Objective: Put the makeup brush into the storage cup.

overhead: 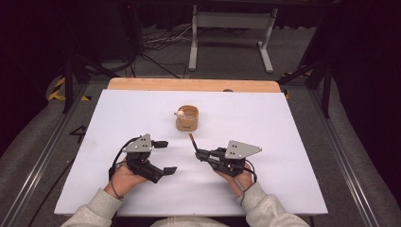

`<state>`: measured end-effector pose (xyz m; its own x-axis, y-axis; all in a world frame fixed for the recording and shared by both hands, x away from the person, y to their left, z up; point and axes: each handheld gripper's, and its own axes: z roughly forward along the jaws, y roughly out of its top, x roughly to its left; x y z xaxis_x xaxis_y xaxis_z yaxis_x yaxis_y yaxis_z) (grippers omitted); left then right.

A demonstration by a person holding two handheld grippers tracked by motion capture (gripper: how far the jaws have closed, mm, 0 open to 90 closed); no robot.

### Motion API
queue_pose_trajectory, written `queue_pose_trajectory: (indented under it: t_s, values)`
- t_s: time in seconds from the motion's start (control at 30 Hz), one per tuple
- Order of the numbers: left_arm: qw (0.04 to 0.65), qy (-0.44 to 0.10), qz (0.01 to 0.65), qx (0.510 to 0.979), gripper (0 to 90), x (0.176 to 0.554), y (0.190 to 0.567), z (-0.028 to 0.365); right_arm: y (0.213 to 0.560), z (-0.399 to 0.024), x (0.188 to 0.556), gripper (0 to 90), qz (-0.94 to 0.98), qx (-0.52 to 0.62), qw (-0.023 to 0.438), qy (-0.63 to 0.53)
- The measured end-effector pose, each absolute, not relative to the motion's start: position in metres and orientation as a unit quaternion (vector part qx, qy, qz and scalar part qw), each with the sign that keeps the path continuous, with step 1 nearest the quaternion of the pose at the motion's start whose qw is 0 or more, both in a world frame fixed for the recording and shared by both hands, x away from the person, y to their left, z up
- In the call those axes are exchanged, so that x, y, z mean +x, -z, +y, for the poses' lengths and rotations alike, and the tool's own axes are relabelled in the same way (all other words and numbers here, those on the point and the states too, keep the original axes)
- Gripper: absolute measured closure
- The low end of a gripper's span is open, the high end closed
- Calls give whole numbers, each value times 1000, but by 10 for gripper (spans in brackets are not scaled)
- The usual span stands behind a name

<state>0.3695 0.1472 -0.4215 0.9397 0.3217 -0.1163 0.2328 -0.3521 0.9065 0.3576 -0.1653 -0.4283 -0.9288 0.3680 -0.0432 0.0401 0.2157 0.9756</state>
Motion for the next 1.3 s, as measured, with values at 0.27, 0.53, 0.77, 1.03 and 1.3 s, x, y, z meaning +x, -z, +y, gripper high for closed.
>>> queue_pose_trajectory:
  t_s: [0.27,0.53,0.77,1.03,1.3]
  values:
    - [571,-58,181,798,25,368,417,143,430,-166,358,848,766,139,138,-613]
    - [602,-57,178,777,28,369,407,133,432,-165,359,848,767,141,141,-609]
    - [621,-61,169,763,28,369,400,120,432,-166,360,847,766,144,143,-611]
    - [633,-71,176,751,36,371,395,104,433,-166,360,847,760,150,143,-617]
    - [638,-79,183,744,56,371,391,96,433,-166,360,847,757,154,147,-617]
